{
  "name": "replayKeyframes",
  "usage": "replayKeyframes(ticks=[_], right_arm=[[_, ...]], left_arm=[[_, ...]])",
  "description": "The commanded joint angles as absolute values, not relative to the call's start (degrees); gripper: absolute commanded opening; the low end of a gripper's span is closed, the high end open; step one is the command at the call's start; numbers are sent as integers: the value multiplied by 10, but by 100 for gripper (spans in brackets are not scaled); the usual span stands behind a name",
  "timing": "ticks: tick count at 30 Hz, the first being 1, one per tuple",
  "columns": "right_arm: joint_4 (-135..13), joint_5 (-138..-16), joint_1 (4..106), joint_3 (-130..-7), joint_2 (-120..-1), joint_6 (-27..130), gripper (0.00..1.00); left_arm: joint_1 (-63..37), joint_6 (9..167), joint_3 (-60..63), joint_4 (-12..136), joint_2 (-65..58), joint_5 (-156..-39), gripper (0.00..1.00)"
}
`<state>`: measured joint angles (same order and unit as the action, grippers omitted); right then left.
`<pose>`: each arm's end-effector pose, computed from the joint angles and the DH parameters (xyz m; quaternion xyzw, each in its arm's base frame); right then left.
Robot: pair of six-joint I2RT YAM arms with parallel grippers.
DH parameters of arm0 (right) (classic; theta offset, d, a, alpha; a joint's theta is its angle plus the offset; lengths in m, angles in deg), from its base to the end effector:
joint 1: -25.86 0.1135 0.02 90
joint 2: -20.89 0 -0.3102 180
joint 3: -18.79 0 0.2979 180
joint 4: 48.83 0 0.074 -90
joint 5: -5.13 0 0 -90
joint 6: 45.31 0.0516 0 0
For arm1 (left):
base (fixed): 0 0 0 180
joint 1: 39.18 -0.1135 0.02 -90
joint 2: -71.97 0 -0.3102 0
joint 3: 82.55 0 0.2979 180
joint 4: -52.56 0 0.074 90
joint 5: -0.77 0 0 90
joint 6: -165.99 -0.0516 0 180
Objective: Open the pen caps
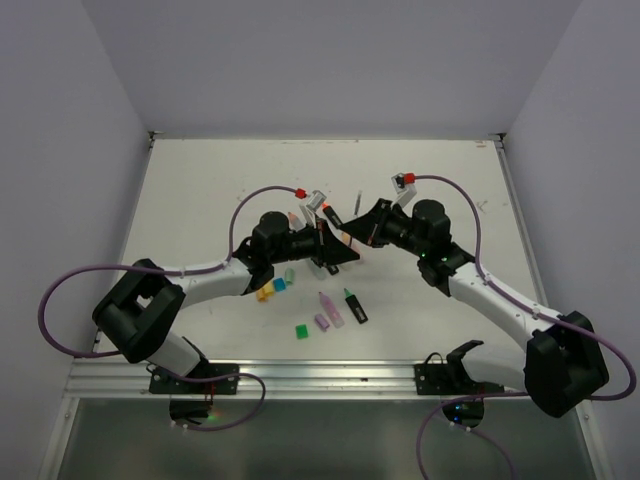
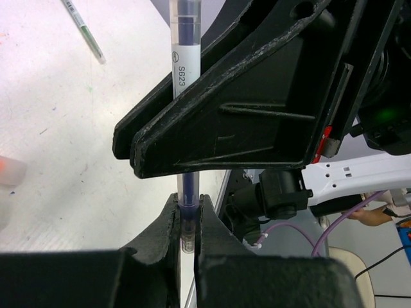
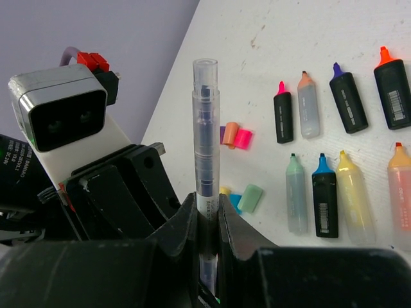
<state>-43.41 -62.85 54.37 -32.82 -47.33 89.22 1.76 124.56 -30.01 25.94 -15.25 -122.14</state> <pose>0.2631 0.1649 0.2928 -0.0144 0.7679 0.4894 0.4129 0.2582 -0.2611 0.2374 0.1371 0.7349 -0.5946 0.2959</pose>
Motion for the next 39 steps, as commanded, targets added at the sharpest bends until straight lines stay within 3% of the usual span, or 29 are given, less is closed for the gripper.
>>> replayKeyframes(ticks=[1,8,12,17,25,31,39], right_arm=[[-422,-651,551,-338,-458,897,0],[-392,-797,542,-344,-449,896,0],[-371,-819,497,-371,-473,910,0],[-336,-780,421,-416,-538,950,0],[-383,-743,397,-522,-607,922,0],[-465,-726,397,-522,-608,860,0],[-634,-714,426,-565,-637,733,0]], left_arm=[[14,1241,-294,256,-150,-1219,0],[14,1245,-345,231,-137,-1213,0],[15,1232,-372,227,-114,-1212,0],[16,1213,-379,243,-84,-1224,0],[19,1205,-399,251,-74,-1230,0],[8,1148,-352,389,-61,-1146,0],[-139,1155,-296,467,-71,-1113,0]])
